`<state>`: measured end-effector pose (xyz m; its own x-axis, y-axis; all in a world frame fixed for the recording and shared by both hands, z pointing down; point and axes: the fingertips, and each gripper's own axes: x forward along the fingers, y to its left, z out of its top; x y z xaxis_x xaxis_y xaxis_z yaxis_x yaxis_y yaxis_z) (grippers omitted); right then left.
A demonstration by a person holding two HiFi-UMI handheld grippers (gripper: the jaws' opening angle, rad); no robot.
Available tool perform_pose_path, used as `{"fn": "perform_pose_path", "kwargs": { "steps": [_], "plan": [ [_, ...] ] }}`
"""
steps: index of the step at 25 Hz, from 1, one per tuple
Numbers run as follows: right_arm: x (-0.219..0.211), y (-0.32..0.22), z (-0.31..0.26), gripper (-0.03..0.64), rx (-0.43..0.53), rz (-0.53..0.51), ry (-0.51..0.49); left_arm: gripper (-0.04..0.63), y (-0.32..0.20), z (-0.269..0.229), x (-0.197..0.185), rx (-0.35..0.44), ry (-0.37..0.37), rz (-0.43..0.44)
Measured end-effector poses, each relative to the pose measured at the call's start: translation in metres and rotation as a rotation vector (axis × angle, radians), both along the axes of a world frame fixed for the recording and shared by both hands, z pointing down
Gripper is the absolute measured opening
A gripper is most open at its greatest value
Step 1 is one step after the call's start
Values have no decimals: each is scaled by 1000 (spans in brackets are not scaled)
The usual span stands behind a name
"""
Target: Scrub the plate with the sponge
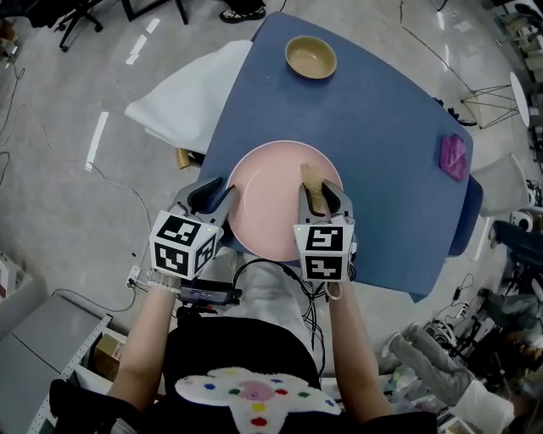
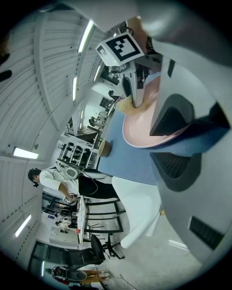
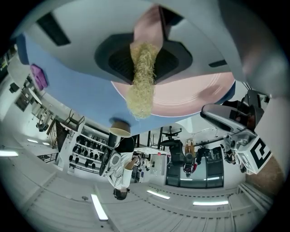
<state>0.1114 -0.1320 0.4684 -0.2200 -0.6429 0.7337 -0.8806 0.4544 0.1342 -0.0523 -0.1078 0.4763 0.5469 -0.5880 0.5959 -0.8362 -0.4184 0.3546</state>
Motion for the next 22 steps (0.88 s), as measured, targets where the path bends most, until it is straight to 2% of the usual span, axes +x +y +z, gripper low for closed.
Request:
{"fn": "perform_pose_path", "kwargs": {
  "steps": [3, 6, 9, 22],
  "plan": [
    [-1, -4, 1, 129, -6, -3, -11, 114, 1, 3, -1, -9, -2, -14],
    [-4, -6, -1, 189, -18, -6, -31, 114, 0, 4, -3, -12, -2, -26],
    [-4, -4, -6, 221, -14, -18, -46, 114, 0, 6, -2, -13, -8, -31],
    [-1, -7, 16, 139, -46, -30, 1, 97, 1, 7, -1, -14, 2, -66]
  ]
}}
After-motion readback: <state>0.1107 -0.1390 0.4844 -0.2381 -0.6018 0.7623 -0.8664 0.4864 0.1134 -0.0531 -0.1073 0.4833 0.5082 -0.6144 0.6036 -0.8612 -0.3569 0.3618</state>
